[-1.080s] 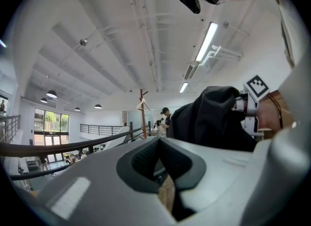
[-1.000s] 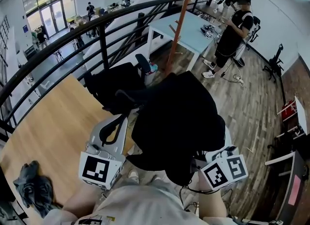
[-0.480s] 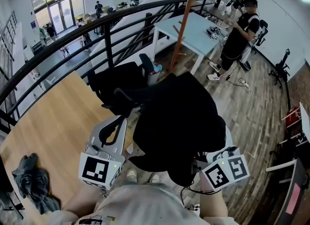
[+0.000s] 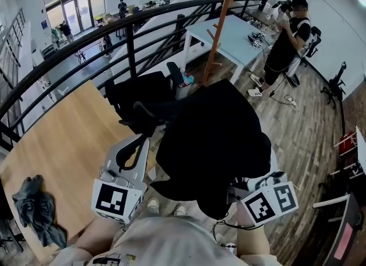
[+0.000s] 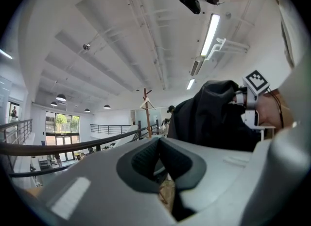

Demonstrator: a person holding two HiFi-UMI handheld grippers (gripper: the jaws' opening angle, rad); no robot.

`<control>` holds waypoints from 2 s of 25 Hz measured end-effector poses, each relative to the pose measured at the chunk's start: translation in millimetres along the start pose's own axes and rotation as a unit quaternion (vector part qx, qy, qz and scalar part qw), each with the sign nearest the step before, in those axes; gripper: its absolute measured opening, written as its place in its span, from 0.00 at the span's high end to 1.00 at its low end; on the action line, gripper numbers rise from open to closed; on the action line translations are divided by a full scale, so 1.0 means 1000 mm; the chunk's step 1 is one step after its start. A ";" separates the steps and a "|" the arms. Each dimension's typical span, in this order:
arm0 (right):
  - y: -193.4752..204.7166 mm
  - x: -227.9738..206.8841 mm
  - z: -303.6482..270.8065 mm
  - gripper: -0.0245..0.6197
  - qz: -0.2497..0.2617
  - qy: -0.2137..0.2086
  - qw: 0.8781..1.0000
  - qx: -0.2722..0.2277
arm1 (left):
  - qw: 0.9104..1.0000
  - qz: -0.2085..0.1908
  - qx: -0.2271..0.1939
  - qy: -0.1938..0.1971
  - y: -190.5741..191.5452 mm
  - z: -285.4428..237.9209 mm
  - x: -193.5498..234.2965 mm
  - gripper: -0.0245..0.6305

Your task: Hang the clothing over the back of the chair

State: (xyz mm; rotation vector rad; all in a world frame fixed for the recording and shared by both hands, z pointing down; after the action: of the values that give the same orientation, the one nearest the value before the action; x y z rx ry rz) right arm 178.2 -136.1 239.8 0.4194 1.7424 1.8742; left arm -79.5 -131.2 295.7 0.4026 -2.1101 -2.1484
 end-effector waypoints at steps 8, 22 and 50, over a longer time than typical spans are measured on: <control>-0.038 -0.001 -0.019 0.90 0.016 -0.010 0.999 -0.036 | 0.999 -0.010 -0.039 -0.022 -0.029 -0.005 0.008 0.96; -0.078 0.006 -0.074 0.89 0.020 -0.033 0.997 -0.066 | 0.996 -0.015 -0.080 -0.040 -0.064 -0.029 0.045 0.96; -0.009 -0.009 -0.201 0.89 0.046 -0.056 0.997 0.015 | 0.998 0.001 -0.005 -0.055 0.004 -0.088 0.091 0.96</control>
State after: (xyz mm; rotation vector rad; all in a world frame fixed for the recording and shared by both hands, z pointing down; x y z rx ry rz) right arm 72.8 -305.0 209.0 0.6132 1.7045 1.8527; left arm -144.4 -239.2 288.6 0.2872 -2.1531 -2.2291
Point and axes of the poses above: the fingertips, and each gripper's own axes: z backward along the fingers, x to its left, y out of its underside, the point moved 5 cm from there along z, backward along the fingers, and after that the axes turned 11 degrees about -y, right-handed, at the moved point
